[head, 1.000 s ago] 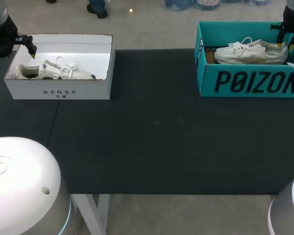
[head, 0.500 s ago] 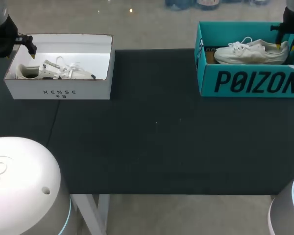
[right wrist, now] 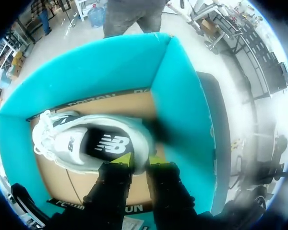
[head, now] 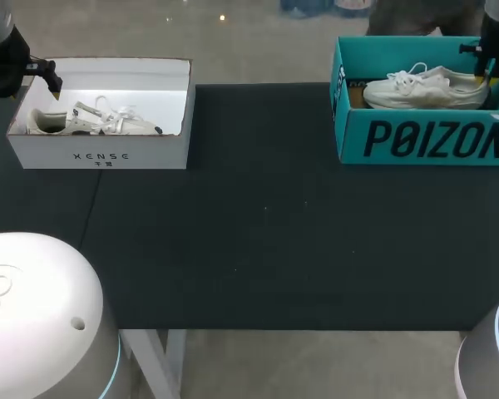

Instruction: Take the shoe out of the shoebox, open the shoe tongue, remove and reinsert the insole, then place the shoe into the shoebox

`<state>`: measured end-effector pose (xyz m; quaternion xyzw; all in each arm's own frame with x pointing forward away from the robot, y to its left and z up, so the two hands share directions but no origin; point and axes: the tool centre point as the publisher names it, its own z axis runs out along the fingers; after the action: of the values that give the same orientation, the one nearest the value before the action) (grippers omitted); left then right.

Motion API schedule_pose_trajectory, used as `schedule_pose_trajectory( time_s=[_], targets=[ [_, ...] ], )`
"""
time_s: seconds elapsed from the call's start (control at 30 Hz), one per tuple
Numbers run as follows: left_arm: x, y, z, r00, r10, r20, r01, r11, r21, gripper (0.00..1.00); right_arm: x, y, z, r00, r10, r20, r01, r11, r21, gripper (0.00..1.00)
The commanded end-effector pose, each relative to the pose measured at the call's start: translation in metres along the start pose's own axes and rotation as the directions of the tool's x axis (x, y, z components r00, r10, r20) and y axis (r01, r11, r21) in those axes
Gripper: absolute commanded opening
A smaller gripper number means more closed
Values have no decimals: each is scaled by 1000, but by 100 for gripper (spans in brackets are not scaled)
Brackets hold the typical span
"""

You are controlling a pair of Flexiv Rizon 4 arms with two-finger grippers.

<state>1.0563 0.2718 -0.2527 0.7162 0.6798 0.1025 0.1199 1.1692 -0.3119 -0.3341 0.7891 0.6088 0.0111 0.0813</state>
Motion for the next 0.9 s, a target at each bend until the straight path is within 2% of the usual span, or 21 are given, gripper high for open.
schedule_pose_trajectory(
  time_s=[0.03, 0.27, 0.33, 0.43, 0.5, 0.63, 0.77, 0.9],
  targets=[
    [0, -1, 0, 1000, 1, -2, -1, 1000, -2, 100, 0, 1, 1, 1000, 2, 5, -2, 1000, 2, 0],
    [0, -1, 0, 1000, 1, -2, -1, 1000, -2, 100, -2, -2, -3, 1000, 1, 8, -1, 1000, -1, 0],
    [0, -1, 0, 1000, 1, -2, -1, 1000, -2, 100, -2, -2, -3, 1000, 0, 10, 0, 1000, -3, 24],
    [0, -1, 0, 1000, 1, -2, -1, 1000, -2, 100, -1, -1, -4, 1000, -1, 12, 1, 1000, -4, 69],
    [0, -1, 0, 1000, 1, -2, -1, 1000, -2, 100, -1, 0, -4, 1000, -1, 10, 1, 1000, -4, 79],
    [0, -1, 0, 1000, 1, -2, -1, 1000, -2, 100, 0, 2, -2, 1000, -3, 10, 3, 1000, -4, 81],
    [0, -1, 0, 1000, 1, -2, -1, 1000, -2, 100, 0, 3, 1, 1000, -1, 10, 1, 1000, 0, 76],
    [0, -1, 0, 1000, 1, -2, -1, 1000, -2, 100, 0, 5, 3, 1000, -5, 13, 5, 1000, 0, 77]
  ],
)
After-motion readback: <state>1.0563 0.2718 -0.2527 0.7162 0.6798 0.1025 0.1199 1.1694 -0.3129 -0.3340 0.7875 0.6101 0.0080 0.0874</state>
